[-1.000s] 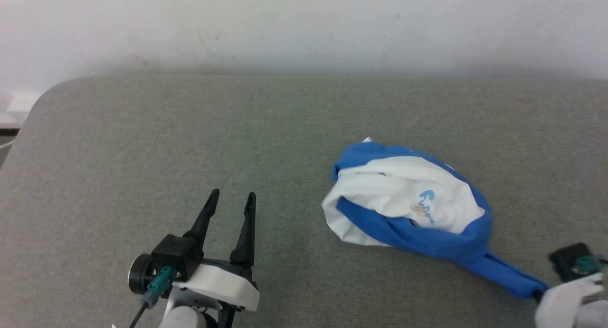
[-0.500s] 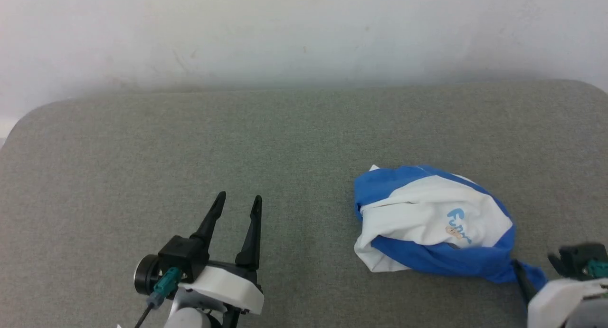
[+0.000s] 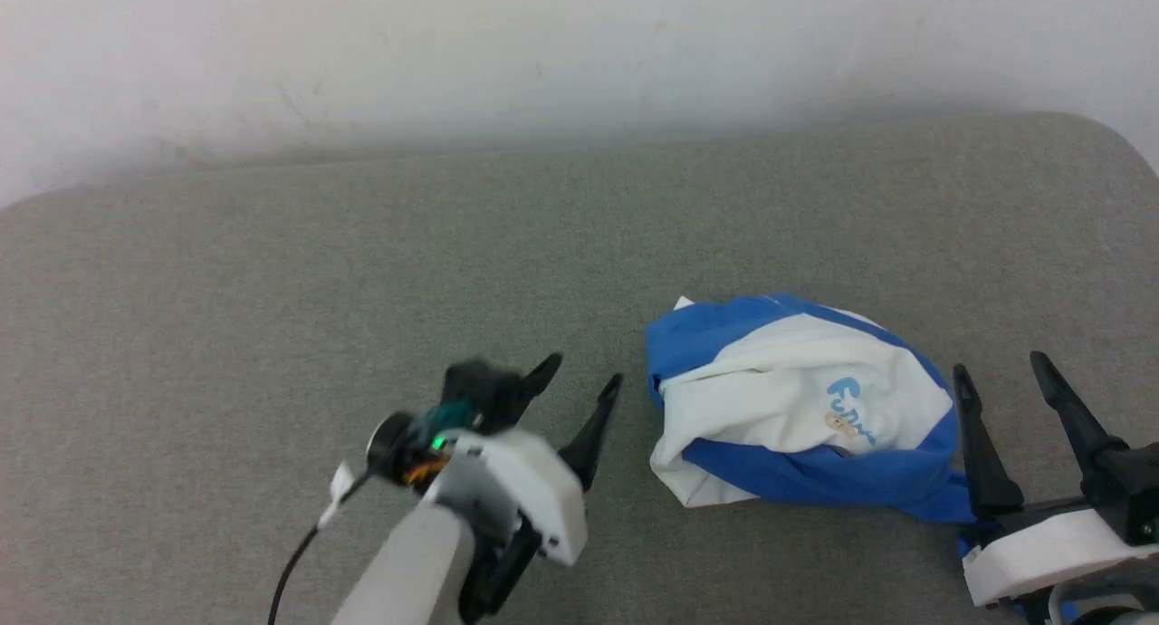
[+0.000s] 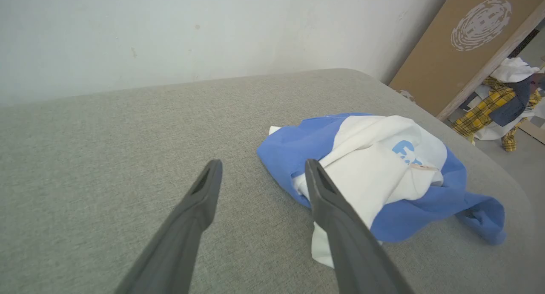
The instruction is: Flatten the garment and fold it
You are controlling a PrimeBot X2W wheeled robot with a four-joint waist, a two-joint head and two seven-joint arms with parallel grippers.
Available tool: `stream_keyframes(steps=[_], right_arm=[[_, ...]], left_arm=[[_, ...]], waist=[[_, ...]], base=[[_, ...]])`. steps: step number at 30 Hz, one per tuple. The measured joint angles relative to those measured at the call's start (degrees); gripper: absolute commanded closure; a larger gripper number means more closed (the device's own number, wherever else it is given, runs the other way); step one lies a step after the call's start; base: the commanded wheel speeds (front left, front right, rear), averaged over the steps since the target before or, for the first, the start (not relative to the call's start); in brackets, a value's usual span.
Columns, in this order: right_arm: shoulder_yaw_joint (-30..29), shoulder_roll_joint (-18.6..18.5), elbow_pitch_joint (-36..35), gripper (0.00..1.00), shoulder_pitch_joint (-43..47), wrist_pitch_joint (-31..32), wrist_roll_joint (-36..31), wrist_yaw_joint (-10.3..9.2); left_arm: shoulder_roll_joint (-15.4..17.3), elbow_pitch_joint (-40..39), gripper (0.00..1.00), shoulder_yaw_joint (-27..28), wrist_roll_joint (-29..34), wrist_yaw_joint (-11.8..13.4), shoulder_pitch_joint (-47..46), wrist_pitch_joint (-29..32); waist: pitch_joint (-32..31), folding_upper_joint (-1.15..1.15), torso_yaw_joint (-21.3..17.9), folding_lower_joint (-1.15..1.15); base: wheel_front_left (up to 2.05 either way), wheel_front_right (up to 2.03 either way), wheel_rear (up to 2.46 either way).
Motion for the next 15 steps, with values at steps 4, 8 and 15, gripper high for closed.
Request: stream_keyframes(steps=[4, 8, 15], right_arm=[[-0.6, 1.45, 0.08, 0.0, -0.21, -1.87, -1.97, 0.01], [-0.46, 2.46, 0.25, 0.0, -0.92, -3.0, -3.27, 0.0], [0.81, 3.81, 1.65, 0.0, -2.85, -4.6, -3.71, 0.01]], left_arm=[[-0.02, 1.94, 0.0, -3.93, -2.02, -0.24, -8.07, 11.72], [-0.11, 4.93, 0.0, -7.54, -3.64, -0.29, -14.9, 21.9], [-0.13, 12.22, 0.0, -9.76, -4.85, -0.25, -23.27, 29.61]], waist=[[2.21, 0.0, -0.84, 0.0], [4.66, 0.0, -1.94, 0.01], [8.61, 0.0, -4.63, 0.01]], base=[[0.0, 0.0, 0.0], [0.0, 0.0, 0.0], [0.0, 0.0, 0.0]])
